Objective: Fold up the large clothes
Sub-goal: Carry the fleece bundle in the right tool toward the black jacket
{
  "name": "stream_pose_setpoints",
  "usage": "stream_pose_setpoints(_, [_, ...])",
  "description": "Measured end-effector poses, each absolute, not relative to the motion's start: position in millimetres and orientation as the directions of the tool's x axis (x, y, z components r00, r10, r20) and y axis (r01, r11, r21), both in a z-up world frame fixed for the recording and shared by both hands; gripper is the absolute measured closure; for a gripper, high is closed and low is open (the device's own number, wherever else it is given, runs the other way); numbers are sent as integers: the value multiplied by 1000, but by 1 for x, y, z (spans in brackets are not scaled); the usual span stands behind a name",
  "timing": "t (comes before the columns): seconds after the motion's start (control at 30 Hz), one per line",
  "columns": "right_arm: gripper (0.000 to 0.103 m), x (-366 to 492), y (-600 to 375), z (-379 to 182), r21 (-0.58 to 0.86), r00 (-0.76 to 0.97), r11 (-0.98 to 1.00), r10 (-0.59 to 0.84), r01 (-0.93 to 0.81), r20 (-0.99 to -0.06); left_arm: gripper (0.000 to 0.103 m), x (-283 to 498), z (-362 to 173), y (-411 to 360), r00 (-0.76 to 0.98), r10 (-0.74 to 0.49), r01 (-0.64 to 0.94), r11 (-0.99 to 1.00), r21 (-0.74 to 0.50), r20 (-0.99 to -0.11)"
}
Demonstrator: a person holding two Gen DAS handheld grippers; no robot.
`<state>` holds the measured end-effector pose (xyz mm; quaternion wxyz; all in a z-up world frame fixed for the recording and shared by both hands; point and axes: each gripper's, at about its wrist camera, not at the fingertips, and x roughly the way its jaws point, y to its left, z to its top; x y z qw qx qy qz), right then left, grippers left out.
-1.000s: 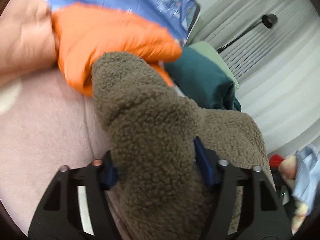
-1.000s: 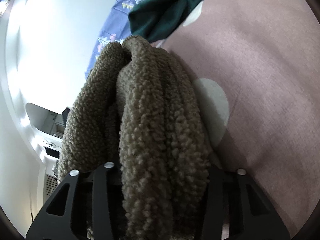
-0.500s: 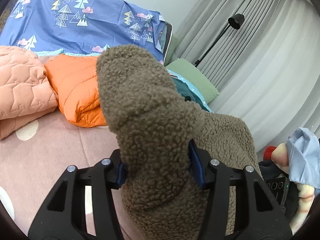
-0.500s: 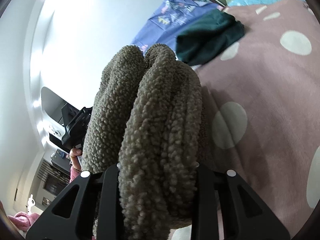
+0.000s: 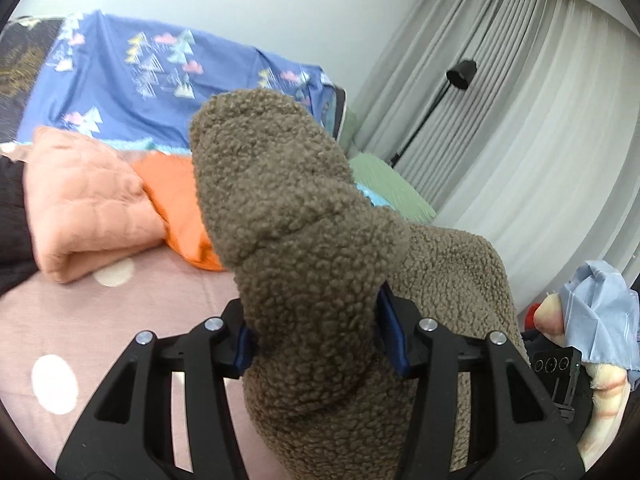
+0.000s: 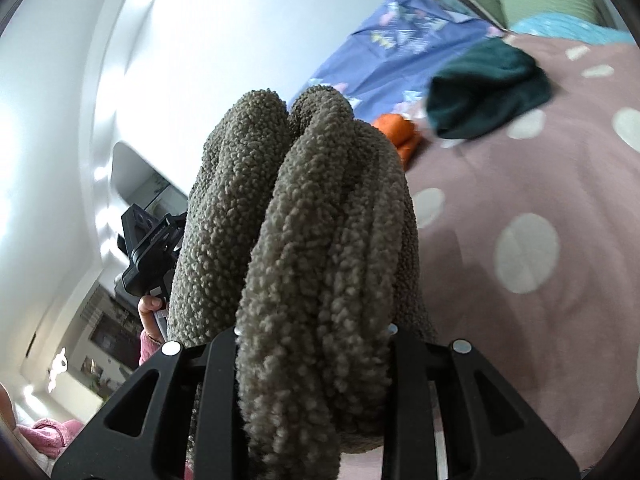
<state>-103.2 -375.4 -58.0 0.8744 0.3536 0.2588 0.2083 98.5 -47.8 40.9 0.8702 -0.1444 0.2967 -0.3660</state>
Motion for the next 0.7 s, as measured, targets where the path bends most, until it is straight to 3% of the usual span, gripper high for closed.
stream_pose_setpoints(0.37, [77, -64, -284, -25, 675, 643, 636, 702, -373, -306, 51, 35, 71, 79, 729, -583, 424, 796, -433, -359])
stream_pose_setpoints(0.7, [77, 2, -142, -32, 664, 390, 538, 841, -520, -376, 51, -23, 49, 239, 844, -367, 167, 873, -458, -392])
